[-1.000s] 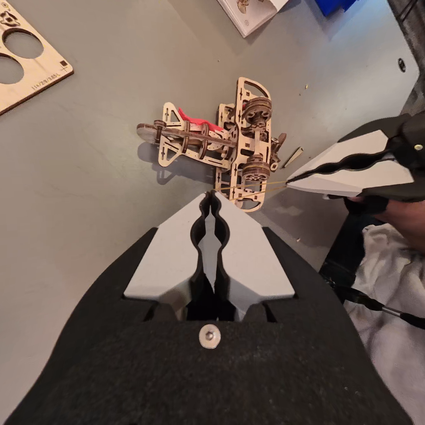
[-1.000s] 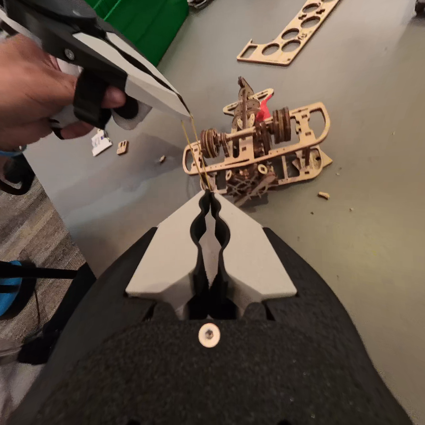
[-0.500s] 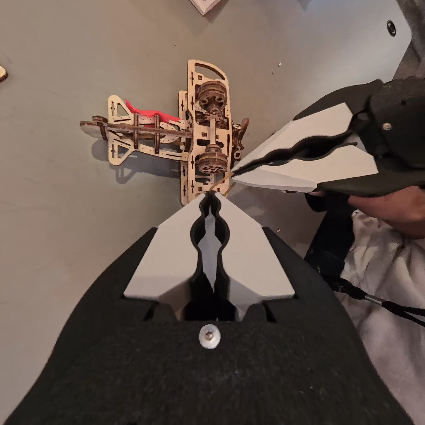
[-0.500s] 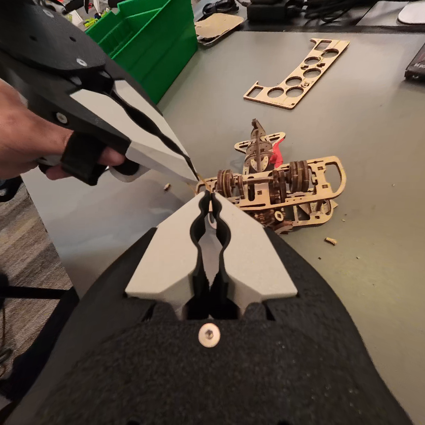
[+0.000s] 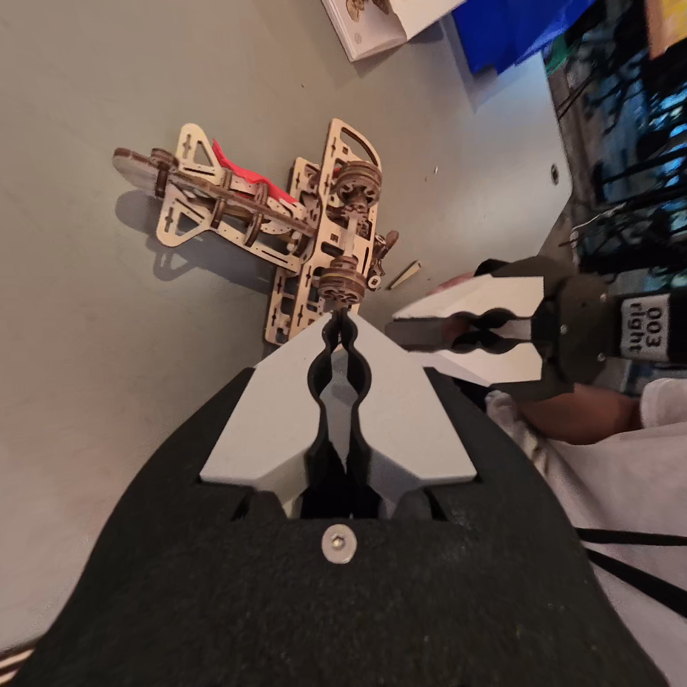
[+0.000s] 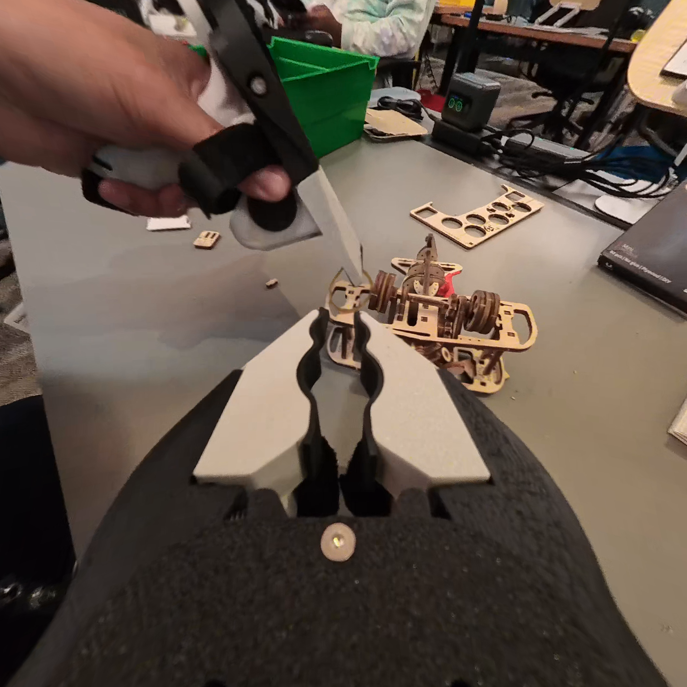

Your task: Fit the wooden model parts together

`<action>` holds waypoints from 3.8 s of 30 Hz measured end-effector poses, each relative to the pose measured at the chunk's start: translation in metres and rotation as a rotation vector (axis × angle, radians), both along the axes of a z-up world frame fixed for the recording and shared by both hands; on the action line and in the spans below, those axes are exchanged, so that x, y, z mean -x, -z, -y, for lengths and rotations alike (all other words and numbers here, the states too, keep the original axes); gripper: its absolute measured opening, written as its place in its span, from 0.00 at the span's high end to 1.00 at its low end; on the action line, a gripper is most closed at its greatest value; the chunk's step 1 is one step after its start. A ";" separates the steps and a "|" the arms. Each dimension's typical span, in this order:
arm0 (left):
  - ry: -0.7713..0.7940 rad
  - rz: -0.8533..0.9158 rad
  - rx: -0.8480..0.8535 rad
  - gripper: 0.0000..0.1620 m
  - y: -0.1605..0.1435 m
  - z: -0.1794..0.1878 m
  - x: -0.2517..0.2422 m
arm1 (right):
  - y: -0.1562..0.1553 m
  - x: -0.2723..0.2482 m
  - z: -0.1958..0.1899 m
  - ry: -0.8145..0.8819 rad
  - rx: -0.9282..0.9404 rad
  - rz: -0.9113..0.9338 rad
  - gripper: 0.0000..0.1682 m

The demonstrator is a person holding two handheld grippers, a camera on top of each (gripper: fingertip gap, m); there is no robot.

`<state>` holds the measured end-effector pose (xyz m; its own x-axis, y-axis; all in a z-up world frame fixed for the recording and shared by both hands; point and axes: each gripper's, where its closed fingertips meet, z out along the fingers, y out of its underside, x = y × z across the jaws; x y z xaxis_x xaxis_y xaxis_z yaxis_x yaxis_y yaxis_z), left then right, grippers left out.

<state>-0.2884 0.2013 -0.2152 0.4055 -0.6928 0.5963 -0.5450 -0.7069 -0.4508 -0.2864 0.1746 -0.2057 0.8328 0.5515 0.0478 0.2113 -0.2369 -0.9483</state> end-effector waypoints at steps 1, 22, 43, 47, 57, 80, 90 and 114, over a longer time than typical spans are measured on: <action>-0.023 0.010 0.027 1.00 0.001 -0.002 0.001 | -0.001 0.001 0.001 -0.011 -0.005 -0.015 0.92; -0.373 0.254 0.305 1.00 -0.006 -0.002 -0.003 | 0.008 0.016 -0.014 -0.031 -0.080 0.214 0.94; -0.440 0.329 0.260 0.98 -0.006 -0.005 0.005 | 0.001 0.014 -0.022 0.028 -0.065 0.248 1.00; -0.430 0.288 0.132 0.93 -0.008 -0.014 0.011 | 0.002 0.008 -0.024 0.006 0.025 0.197 1.00; -0.078 0.116 -0.413 1.00 -0.003 -0.021 0.021 | 0.011 0.008 -0.025 -0.020 0.299 0.131 1.00; 0.109 0.282 -0.585 1.00 -0.014 -0.012 0.009 | 0.007 0.017 -0.024 -0.095 0.509 -0.092 1.00; 0.115 0.279 -0.566 1.00 -0.009 -0.011 0.009 | 0.007 0.014 -0.025 -0.100 0.531 -0.122 1.00; 0.180 0.165 -0.720 1.00 0.002 -0.011 0.000 | 0.020 0.005 -0.029 -0.041 0.385 0.306 1.00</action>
<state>-0.2881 0.2118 -0.2169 0.1940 -0.9809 0.0155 -0.5094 -0.1142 -0.8529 -0.2913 0.2032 -0.2258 0.7895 0.6094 0.0727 0.4828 -0.5435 -0.6866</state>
